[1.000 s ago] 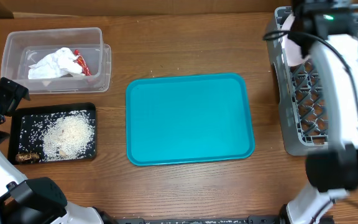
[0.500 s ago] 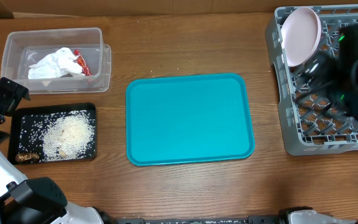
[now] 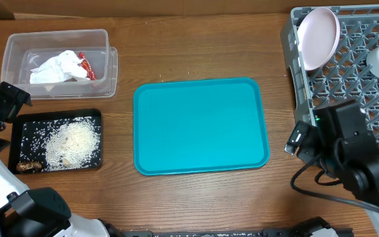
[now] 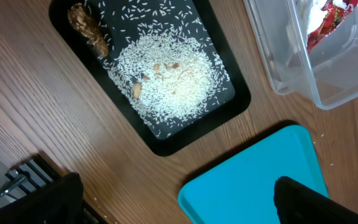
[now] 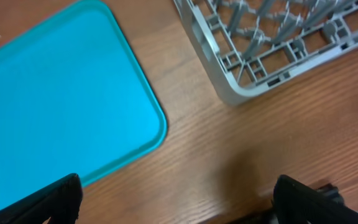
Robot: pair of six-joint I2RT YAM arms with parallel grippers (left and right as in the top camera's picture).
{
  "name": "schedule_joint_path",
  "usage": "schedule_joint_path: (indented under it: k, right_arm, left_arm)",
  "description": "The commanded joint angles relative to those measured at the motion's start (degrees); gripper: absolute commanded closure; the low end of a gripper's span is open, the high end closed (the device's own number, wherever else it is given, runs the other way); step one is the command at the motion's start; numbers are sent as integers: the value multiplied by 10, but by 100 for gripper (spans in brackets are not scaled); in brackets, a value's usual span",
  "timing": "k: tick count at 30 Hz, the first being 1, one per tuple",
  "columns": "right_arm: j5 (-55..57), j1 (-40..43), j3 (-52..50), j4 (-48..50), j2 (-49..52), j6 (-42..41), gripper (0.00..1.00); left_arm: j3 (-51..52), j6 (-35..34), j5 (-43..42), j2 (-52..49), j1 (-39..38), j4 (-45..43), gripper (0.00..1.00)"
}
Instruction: Sort waste into correct bins and load items into the dishwasher
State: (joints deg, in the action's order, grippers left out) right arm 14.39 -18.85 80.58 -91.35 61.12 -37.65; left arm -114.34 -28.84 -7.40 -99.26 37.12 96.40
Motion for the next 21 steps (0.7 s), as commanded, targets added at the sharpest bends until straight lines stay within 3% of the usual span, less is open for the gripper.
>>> schedule_joint_path:
  k: [1, 14, 21]
  right_arm:
    - [-2, -3, -7, 5, 8, -8, 0]
    - [-10, -5, -7, -11, 51, 3, 0]
    - [-12, -3, -44, 70, 16, 17, 0]
  left_arm:
    - [3, -10, 4, 2, -4, 0, 0]
    - [3, -10, 4, 2, -4, 0, 0]
    - [3, -10, 4, 2, -4, 0, 0]
